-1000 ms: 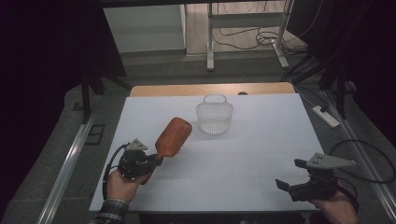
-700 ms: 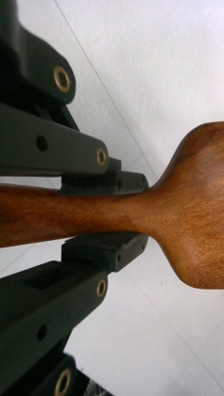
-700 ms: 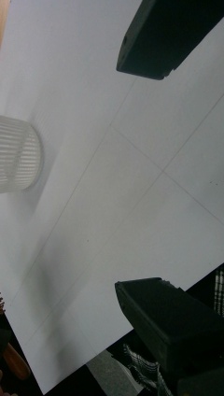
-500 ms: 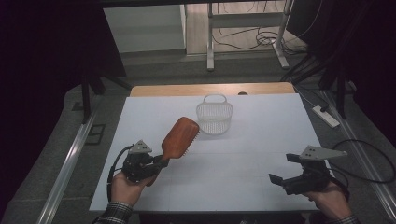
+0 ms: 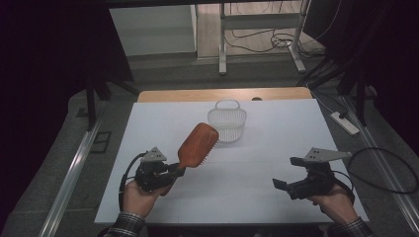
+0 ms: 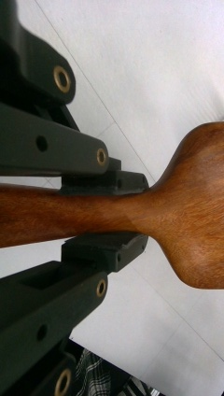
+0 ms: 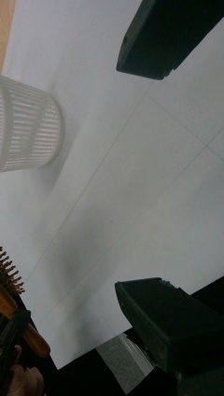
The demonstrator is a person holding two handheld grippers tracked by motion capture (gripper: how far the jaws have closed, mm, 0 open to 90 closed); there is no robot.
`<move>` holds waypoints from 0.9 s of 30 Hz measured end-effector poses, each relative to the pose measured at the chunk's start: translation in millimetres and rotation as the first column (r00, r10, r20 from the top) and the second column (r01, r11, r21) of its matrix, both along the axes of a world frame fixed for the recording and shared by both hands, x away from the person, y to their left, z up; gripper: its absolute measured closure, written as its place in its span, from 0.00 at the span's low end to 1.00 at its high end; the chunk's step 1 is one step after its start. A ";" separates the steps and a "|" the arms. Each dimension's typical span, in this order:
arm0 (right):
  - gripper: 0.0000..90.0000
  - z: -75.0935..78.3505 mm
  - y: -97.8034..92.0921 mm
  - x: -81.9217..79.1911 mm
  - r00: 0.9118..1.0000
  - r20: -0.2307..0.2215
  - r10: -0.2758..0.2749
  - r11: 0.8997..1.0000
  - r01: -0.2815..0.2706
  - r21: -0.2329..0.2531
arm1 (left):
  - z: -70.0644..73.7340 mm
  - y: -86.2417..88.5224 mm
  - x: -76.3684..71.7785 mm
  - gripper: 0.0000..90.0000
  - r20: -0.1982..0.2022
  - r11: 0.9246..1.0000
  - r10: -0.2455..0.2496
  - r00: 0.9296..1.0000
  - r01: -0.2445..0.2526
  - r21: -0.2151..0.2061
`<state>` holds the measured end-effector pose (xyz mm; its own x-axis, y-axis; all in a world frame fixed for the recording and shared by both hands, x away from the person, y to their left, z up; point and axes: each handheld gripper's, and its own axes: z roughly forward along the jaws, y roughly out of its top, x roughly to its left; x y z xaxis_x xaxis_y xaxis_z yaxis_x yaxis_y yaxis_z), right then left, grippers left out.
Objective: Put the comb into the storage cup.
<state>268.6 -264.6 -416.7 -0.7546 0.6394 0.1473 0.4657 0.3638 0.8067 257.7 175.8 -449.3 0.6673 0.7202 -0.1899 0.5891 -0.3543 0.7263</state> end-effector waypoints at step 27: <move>0.00 1.1 50.3 28.1 0.999 -0.030 0.033 0.998 -0.032 0.048 | 3.9 -30.4 5.9 0.80 0.035 0.996 -0.084 0.996 0.085 -0.022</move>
